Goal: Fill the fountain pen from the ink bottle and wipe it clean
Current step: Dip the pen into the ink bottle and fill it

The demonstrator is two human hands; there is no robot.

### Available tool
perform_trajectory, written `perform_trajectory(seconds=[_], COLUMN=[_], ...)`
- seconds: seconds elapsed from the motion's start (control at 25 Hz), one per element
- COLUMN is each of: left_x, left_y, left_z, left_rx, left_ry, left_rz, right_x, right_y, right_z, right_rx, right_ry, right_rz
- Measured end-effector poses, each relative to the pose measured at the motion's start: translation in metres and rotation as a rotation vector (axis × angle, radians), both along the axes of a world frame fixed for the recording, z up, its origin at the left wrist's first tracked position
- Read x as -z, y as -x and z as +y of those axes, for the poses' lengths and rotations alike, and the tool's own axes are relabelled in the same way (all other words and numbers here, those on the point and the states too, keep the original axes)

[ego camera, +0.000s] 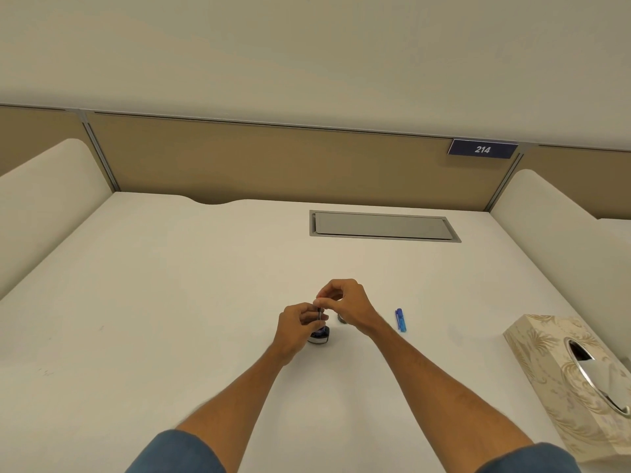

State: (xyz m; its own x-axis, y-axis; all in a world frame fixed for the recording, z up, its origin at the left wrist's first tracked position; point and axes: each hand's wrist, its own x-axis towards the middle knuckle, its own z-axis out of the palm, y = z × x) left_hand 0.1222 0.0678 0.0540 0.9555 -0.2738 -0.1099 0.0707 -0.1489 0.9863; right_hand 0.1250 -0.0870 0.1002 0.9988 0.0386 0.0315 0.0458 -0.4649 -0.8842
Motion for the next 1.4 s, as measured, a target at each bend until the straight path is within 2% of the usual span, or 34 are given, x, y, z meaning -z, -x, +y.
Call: perform_trajectory(seconds=[0.16,1.4], left_x=[0.0002,0.0022], left_y=[-0.0001,0.002], left_z=[0.0,0.0003], left_rx=[0.004,0.0], left_ry=[0.0,0.066], left_rz=[-0.001,0.011], right_x=[0.0014,0.0009], right_y=[0.0009,-0.0002], right_z=[-0.0026,-0.0059], right_rx=[-0.009,-0.029], right_ry=[-0.04,0.007], right_rz=[0.034,-0.016])
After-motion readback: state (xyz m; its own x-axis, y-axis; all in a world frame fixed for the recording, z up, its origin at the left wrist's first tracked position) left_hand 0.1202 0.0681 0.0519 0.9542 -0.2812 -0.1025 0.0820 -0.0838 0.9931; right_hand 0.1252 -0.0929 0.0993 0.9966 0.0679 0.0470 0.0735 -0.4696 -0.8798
